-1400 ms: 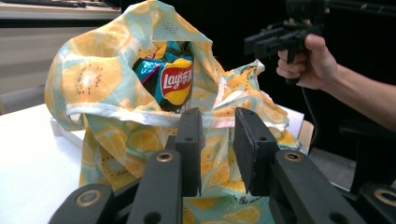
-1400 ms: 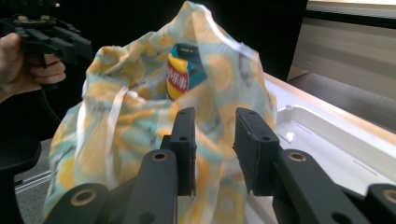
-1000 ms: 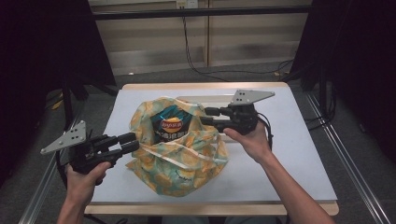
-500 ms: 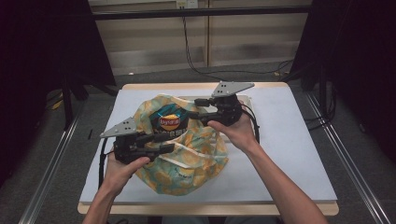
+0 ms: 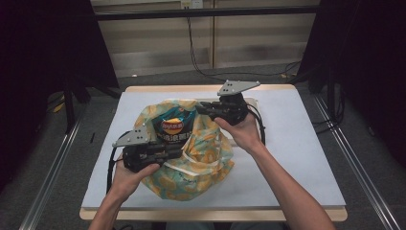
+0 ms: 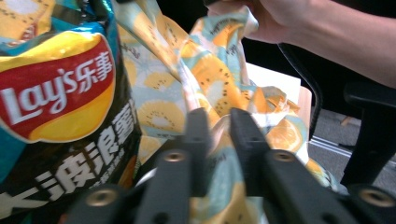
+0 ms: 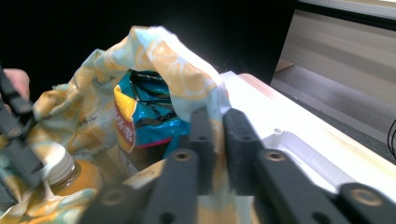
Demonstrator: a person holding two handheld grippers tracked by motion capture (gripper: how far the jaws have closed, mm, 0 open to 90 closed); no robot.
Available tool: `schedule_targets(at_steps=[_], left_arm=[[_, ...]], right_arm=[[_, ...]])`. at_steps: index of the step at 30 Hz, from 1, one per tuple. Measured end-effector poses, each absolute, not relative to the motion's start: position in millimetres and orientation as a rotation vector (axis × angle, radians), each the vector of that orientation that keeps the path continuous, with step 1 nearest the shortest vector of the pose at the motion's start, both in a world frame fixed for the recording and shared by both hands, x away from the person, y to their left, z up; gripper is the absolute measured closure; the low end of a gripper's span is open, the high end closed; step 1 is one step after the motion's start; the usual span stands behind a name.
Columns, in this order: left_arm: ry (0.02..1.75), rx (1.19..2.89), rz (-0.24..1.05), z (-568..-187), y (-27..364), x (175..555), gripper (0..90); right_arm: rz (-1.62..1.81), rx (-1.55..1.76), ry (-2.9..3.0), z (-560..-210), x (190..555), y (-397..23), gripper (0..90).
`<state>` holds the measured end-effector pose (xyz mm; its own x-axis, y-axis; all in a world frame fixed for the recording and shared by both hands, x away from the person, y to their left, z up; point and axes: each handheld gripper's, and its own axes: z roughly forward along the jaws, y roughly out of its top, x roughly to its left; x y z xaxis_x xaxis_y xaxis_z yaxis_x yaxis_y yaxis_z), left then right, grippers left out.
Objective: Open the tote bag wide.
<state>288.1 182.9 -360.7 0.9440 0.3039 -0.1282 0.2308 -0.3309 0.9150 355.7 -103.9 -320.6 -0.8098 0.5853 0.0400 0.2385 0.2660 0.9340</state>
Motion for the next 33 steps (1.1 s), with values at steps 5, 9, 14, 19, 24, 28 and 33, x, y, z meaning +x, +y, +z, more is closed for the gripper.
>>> schedule_targets(at_steps=[5, 9, 14, 19, 24, 28, 33], left_arm=[[0.343, 1.941, 0.029, -358, 179, 278, 89.8], [0.305, 1.919, -0.016, -357, 176, 263, 90.0], [0.241, 1.912, -0.063, -355, 171, 245, 90.0], [0.19, 1.925, -0.082, -354, 167, 228, 90.0], [0.149, 1.927, -0.132, -360, 159, 215, 90.0], [0.132, 1.954, -0.156, -368, 155, 207, 90.0], [0.135, 1.974, -0.176, -377, 157, 204, 90.0]], right_arm=[[1.598, 0.75, 2.215, -313, 356, -109, 89.1], [1.641, 0.765, 2.17, -305, 359, -113, 87.3], [1.652, 0.785, 2.14, -299, 365, -117, 85.9], [1.654, 0.843, 2.125, -304, 376, -122, 88.7], [1.641, 0.905, 2.113, -313, 387, -124, 89.3], [1.601, 0.943, 2.108, -323, 396, -123, 89.9], [1.578, 0.971, 2.138, -334, 402, -122, 86.4]])
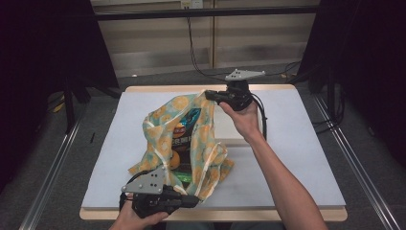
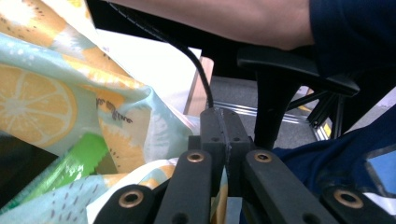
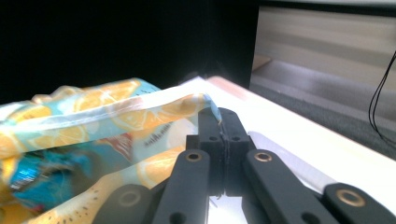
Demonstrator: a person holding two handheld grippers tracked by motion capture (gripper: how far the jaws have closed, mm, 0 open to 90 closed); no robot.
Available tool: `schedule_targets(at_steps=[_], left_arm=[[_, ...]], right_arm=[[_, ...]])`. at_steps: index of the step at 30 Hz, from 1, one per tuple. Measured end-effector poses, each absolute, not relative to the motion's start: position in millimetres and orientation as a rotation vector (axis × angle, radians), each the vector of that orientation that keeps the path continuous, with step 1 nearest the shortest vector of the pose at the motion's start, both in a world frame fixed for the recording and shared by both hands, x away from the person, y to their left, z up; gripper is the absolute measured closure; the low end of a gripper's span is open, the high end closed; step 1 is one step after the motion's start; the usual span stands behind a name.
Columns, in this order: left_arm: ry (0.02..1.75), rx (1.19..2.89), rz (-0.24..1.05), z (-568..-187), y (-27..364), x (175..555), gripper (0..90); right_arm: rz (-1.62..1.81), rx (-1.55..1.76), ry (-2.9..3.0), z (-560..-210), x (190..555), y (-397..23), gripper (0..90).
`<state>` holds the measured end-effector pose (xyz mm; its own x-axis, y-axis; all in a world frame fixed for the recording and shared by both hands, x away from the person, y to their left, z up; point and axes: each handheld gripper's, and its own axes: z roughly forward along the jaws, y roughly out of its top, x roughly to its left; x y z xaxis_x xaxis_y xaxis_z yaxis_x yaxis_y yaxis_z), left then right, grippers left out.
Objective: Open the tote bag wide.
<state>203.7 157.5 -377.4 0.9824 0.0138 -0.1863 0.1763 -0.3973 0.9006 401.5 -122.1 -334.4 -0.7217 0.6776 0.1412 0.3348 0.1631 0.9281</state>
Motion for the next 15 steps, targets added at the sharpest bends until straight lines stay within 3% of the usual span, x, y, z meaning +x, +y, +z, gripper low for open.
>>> schedule_targets(at_steps=[3, 6, 15], left_arm=[[0.147, 1.973, -0.165, -379, 158, 205, 90.0], [0.163, 1.956, -0.148, -377, 160, 207, 88.8], [0.219, 1.896, -0.047, -360, 175, 213, 66.6]], right_arm=[[1.556, 0.976, 2.159, -342, 402, -119, 84.5], [1.563, 0.981, 2.179, -345, 401, -118, 77.2], [1.564, 0.916, 2.135, -323, 375, -130, 58.0]])
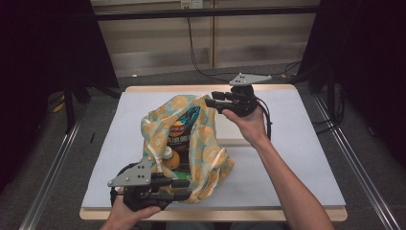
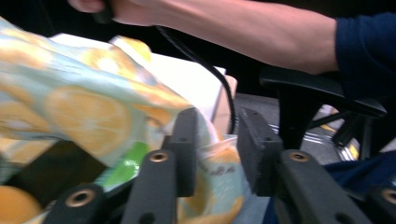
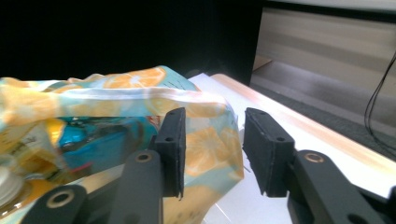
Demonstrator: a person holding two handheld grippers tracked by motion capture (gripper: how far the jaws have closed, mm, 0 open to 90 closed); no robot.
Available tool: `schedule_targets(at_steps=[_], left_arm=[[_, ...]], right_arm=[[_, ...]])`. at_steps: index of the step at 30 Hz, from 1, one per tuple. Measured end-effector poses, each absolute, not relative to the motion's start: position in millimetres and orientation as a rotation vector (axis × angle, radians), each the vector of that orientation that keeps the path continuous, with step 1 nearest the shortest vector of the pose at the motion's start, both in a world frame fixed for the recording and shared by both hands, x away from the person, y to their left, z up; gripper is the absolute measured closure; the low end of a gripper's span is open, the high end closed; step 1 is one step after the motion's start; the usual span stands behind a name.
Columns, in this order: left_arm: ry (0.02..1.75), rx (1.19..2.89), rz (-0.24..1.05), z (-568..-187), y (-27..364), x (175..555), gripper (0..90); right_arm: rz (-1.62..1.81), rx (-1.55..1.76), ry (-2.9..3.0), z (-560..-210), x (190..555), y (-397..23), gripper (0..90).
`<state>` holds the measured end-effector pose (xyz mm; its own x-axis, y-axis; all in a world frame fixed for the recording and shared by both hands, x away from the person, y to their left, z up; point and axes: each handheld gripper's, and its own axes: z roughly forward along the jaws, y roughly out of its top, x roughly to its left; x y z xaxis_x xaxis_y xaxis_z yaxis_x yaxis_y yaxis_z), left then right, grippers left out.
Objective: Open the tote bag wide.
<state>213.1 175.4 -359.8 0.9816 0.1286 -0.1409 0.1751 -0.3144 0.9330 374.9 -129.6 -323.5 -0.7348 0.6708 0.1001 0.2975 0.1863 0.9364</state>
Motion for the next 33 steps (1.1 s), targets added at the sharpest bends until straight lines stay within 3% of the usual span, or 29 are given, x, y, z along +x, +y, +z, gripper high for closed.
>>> schedule_targets(at_steps=[11, 18, 22, 33], left_arm=[[0.333, 1.814, 0.133, -324, 204, 248, 62.5], [0.472, 1.845, 0.269, -329, 211, 284, 49.9], [0.526, 1.853, 0.286, -337, 213, 296, 43.3], [0.596, 1.893, 0.301, -352, 207, 308, 26.2]], right_arm=[[1.621, 0.812, 2.217, -329, 327, -120, 49.5], [1.587, 0.825, 2.24, -342, 322, -105, 29.2], [1.566, 0.843, 2.256, -345, 325, -97, 22.1], [1.51, 0.816, 2.308, -356, 323, -79, 23.7]])
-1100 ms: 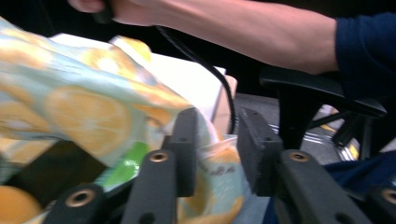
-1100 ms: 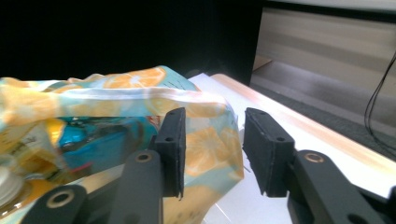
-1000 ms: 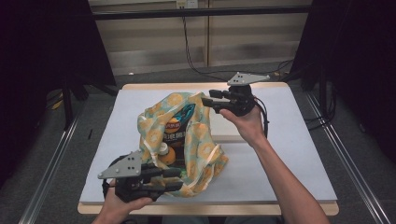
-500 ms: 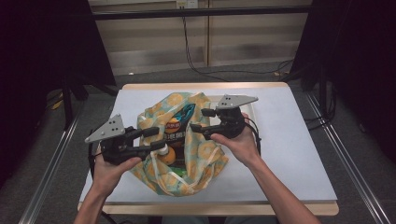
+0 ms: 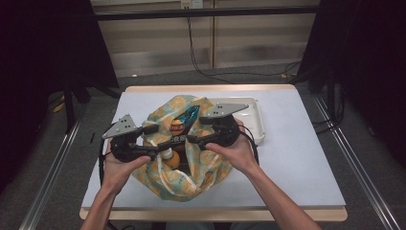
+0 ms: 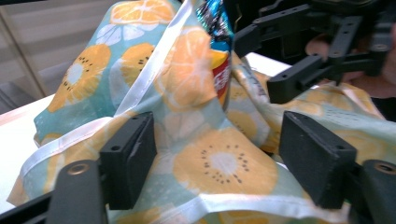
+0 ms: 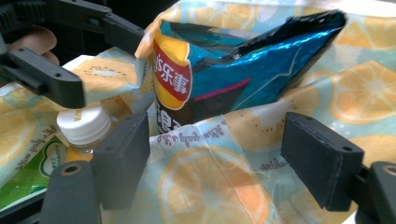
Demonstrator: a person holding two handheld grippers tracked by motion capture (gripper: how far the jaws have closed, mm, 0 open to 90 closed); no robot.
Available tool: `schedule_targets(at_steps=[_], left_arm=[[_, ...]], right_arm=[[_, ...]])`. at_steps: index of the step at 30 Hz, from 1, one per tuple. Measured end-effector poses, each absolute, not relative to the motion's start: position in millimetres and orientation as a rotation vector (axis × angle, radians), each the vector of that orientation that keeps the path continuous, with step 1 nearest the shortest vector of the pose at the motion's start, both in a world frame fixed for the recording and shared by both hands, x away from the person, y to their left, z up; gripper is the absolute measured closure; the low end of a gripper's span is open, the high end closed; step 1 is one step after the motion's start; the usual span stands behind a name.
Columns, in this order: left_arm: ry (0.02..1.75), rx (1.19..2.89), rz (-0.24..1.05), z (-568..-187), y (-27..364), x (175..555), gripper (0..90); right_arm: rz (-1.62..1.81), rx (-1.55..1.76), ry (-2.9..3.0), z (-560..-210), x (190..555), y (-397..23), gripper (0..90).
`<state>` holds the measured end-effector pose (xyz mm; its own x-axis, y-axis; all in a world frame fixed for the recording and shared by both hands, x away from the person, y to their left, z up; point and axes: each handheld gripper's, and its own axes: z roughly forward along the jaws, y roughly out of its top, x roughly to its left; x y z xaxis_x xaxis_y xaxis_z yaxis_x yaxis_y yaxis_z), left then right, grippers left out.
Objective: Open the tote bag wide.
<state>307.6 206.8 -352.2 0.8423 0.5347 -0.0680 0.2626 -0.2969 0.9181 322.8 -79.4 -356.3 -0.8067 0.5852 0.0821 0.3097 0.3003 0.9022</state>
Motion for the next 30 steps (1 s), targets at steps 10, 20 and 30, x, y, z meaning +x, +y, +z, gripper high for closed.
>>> schedule_targets(at_steps=[10, 20, 30], left_arm=[[0.6, 1.843, 0.247, -353, 218, 315, 90.0], [0.581, 1.779, 0.275, -334, 232, 313, 90.0], [0.606, 1.754, 0.307, -324, 251, 315, 90.0]], right_arm=[[1.521, 0.815, 2.332, -364, 325, -80, 56.3], [1.58, 0.784, 2.317, -359, 323, -93, 90.0], [1.622, 0.748, 2.24, -341, 329, -106, 59.9]])
